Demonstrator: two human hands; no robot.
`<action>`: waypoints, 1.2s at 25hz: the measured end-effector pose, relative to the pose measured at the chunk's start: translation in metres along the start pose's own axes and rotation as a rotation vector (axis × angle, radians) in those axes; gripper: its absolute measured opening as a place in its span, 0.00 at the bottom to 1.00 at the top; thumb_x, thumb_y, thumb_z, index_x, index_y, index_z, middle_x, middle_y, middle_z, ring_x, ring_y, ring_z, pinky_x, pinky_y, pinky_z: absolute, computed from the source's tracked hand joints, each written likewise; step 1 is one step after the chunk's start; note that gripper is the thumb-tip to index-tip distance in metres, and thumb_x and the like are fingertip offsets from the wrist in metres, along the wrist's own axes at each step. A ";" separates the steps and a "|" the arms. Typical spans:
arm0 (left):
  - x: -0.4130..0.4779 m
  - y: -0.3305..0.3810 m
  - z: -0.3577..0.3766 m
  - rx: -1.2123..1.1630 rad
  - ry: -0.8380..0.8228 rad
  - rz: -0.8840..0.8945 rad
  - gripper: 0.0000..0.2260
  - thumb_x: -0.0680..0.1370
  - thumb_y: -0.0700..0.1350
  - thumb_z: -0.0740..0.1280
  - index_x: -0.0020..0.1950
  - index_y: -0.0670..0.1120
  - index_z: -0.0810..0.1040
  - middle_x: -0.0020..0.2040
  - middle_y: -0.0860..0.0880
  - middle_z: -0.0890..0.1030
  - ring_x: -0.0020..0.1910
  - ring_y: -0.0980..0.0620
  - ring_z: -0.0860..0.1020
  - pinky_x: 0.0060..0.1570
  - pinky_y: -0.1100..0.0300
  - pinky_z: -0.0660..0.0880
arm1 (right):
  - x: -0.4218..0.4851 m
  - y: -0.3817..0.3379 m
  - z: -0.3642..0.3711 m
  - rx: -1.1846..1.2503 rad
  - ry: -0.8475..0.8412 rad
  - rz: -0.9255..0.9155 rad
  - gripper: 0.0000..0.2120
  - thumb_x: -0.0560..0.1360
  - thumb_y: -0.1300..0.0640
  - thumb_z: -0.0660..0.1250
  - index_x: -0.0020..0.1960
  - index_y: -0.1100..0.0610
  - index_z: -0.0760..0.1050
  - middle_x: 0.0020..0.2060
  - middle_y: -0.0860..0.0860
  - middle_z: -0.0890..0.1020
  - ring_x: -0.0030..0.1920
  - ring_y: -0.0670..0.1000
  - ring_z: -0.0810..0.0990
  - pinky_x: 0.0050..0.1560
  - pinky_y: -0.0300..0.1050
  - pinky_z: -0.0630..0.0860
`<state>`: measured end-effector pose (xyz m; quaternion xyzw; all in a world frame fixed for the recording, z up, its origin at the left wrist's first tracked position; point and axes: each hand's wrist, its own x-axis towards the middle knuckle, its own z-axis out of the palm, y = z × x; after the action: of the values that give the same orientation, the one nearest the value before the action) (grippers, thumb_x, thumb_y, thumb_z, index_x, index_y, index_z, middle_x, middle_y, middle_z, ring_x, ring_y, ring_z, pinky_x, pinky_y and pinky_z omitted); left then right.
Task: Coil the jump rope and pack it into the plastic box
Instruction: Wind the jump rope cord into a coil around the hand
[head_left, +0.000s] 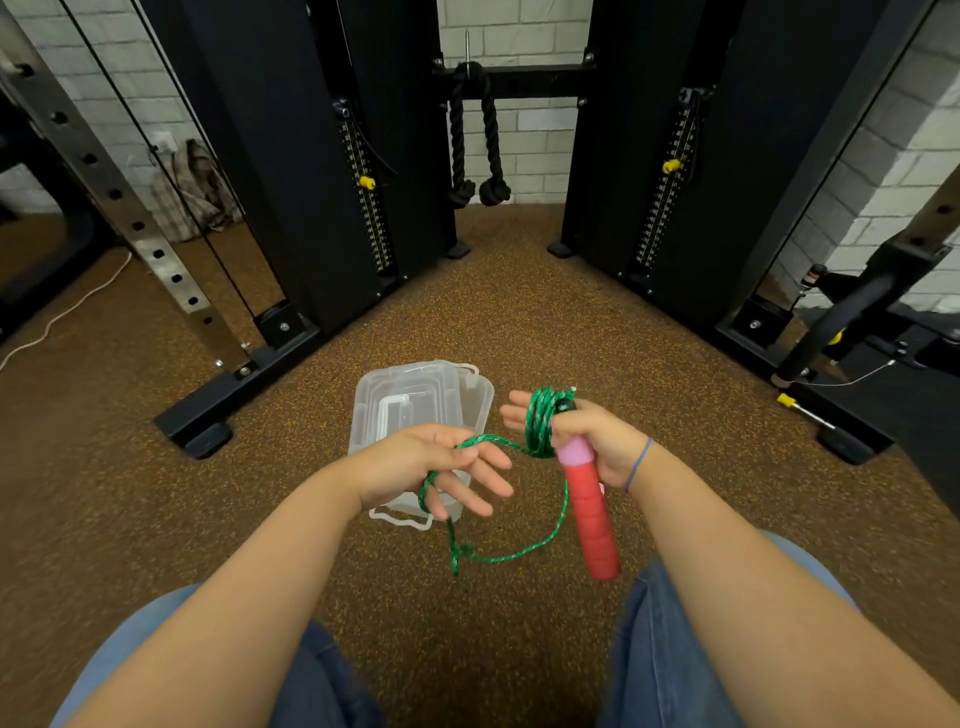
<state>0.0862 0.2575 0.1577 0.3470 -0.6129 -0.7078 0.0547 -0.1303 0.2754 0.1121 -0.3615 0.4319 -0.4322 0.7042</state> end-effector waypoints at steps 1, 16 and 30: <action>0.000 0.000 0.000 0.008 0.012 0.004 0.12 0.80 0.43 0.55 0.54 0.47 0.77 0.47 0.51 0.86 0.42 0.52 0.84 0.21 0.68 0.72 | -0.001 0.002 0.000 -0.054 -0.024 0.028 0.37 0.58 0.69 0.56 0.68 0.66 0.65 0.65 0.62 0.74 0.61 0.56 0.76 0.56 0.39 0.76; 0.004 -0.001 0.000 0.205 0.283 0.117 0.15 0.79 0.50 0.59 0.34 0.48 0.74 0.21 0.53 0.68 0.21 0.57 0.66 0.22 0.67 0.63 | -0.017 0.008 0.025 -0.380 -0.631 0.134 0.21 0.59 0.68 0.58 0.50 0.64 0.78 0.38 0.51 0.86 0.44 0.50 0.84 0.53 0.41 0.76; 0.017 -0.012 0.015 0.160 0.174 -0.008 0.11 0.81 0.48 0.55 0.50 0.48 0.77 0.46 0.54 0.84 0.34 0.57 0.83 0.17 0.69 0.66 | -0.016 -0.009 0.029 0.740 -0.559 -0.205 0.38 0.60 0.65 0.57 0.72 0.64 0.63 0.69 0.65 0.69 0.71 0.62 0.66 0.74 0.53 0.59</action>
<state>0.0692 0.2649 0.1396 0.4127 -0.6590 -0.6241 0.0770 -0.1106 0.2914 0.1349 -0.2298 0.0049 -0.5104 0.8286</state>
